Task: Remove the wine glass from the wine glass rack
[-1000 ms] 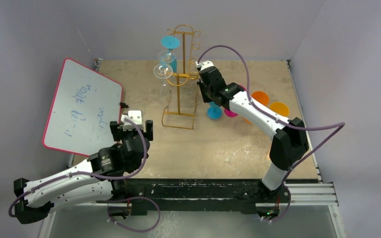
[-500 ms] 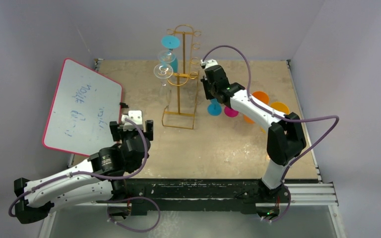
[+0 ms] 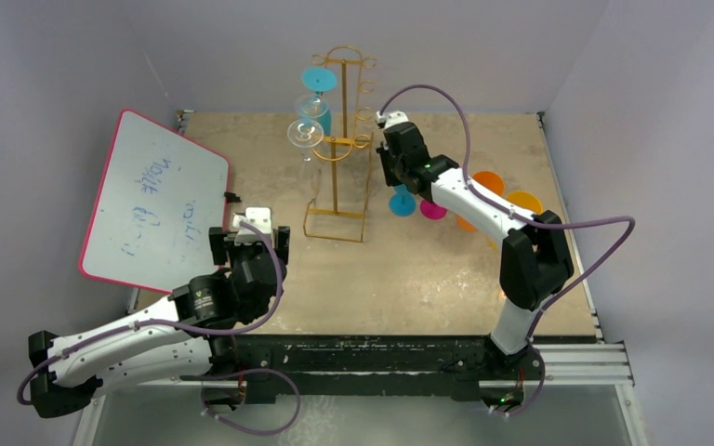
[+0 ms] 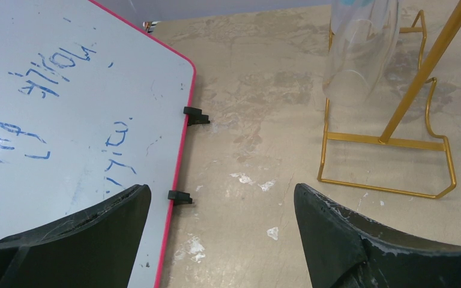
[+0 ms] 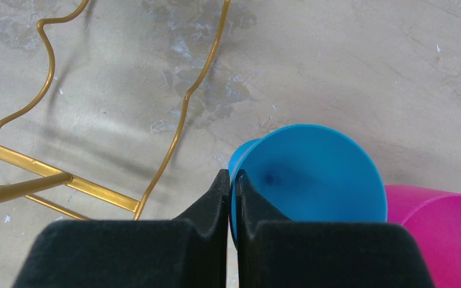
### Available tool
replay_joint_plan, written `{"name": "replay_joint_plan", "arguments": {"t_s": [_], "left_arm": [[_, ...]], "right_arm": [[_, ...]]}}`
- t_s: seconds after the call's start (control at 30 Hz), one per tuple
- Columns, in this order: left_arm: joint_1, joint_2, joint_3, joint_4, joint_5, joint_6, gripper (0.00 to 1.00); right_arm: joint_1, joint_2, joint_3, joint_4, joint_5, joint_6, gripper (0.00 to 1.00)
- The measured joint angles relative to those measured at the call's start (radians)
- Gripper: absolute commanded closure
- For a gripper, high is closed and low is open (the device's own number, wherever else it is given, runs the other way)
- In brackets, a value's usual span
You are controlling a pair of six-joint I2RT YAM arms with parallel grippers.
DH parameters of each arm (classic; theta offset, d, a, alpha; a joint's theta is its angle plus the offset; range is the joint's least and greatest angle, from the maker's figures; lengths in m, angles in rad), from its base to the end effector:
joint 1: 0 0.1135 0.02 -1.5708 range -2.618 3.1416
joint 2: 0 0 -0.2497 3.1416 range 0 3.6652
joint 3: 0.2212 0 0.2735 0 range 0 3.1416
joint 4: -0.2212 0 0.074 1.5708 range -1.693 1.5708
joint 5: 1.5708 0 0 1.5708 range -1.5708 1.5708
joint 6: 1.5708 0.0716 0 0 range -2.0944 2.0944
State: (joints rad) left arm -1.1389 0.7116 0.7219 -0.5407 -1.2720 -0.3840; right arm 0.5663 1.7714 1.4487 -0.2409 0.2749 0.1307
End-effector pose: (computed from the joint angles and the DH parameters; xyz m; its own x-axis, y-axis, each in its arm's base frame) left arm 0.1371 -0.1340 0.2912 -0.1672 0.0993 -0.9809 -0.1514 0.9805 0.1251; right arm 0.4009 0.2318 0.2541 -0.4890 -0.1623 -0.8570 -0.2612 0.9647 -0.0336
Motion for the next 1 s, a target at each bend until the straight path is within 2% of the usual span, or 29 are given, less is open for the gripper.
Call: {"name": "replay_joint_plan", "arguments": {"t_s": [0.43, 0.57, 0.83, 1.0], "left_arm": [[0.000, 0.000, 0.000, 0.000, 0.000, 0.000, 0.10], [0.000, 0.001, 0.000, 0.000, 0.000, 0.000, 0.10], [0.000, 0.011, 0.000, -0.001, 0.001, 0.000, 0.10], [0.000, 0.018, 0.000, -0.002, 0.002, 0.000, 0.10]], "right_arm": [[-0.018, -0.002, -0.002, -0.006, 0.015, 0.021, 1.00], [-0.018, -0.002, -0.002, -0.007, 0.013, 0.020, 0.93], [-0.018, -0.006, -0.002, -0.014, -0.002, 0.018, 0.88], [-0.018, -0.007, 0.012, -0.055, -0.016, 0.013, 0.70]]}}
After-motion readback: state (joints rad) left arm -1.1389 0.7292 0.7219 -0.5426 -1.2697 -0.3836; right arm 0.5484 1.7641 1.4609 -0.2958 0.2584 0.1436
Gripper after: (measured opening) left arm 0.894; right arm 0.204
